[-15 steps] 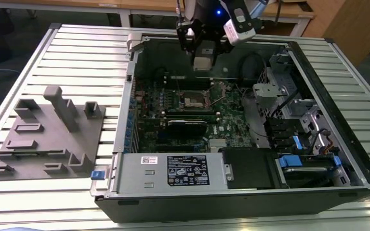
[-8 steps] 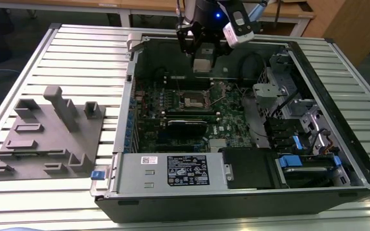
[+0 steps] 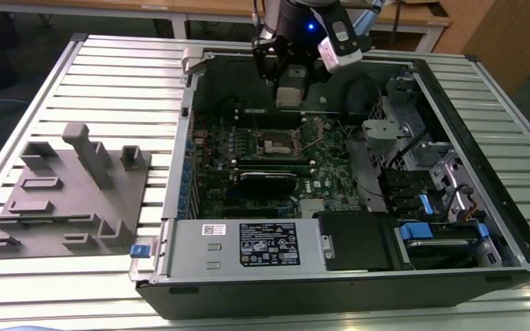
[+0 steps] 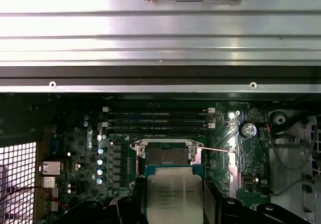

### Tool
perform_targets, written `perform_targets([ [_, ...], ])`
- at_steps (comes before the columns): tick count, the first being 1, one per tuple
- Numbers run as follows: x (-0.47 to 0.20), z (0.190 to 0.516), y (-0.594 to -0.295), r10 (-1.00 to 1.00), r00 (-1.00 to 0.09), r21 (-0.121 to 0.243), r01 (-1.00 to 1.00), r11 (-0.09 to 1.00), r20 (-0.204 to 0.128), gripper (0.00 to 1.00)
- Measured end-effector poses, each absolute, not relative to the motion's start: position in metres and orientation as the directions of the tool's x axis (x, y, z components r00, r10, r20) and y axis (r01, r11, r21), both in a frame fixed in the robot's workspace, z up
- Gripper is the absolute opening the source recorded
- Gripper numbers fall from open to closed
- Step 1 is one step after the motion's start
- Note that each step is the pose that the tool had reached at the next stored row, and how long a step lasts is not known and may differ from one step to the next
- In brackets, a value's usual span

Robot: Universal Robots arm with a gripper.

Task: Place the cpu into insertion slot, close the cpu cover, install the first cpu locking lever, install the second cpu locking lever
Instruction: 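Place the cpu into insertion slot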

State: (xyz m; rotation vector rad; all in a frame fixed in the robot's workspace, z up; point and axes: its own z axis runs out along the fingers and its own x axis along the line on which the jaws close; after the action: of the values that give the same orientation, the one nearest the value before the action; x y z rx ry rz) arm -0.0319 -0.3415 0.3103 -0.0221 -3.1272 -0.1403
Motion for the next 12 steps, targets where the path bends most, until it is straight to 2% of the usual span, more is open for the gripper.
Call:
perform_targets([
  [12, -0.0324, 0.2998, -0.3417, 0.013, -1.000, 0.089, 0.014, 0.996, 0.012, 0.54],
])
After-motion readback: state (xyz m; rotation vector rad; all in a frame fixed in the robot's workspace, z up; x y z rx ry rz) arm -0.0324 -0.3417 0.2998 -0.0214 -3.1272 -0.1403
